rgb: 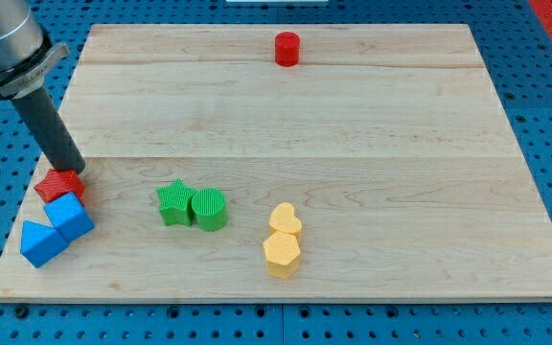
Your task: Slide the red circle to the left side of the board
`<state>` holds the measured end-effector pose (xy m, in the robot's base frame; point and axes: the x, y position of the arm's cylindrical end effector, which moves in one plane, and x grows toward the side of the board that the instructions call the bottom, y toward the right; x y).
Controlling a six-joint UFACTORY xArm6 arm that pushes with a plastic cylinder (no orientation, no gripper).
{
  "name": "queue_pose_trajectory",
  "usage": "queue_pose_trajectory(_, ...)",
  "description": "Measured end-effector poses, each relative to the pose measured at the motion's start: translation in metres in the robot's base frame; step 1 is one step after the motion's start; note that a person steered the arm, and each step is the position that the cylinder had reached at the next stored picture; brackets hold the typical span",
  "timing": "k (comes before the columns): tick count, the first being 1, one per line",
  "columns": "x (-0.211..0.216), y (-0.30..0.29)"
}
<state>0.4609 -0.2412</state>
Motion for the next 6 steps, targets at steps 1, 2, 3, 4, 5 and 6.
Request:
queue_pose_trajectory(1, -0.041, 0.039)
queue_pose_trajectory(2, -0.081, 0.155)
queue_pose_trajectory(3, -0.122, 0.267)
queue_pose_trajectory(4, -0.181, 0.340)
queue_pose_trajectory(5, -0.215, 0.307)
queue_pose_trajectory(6, -0.217, 0.234)
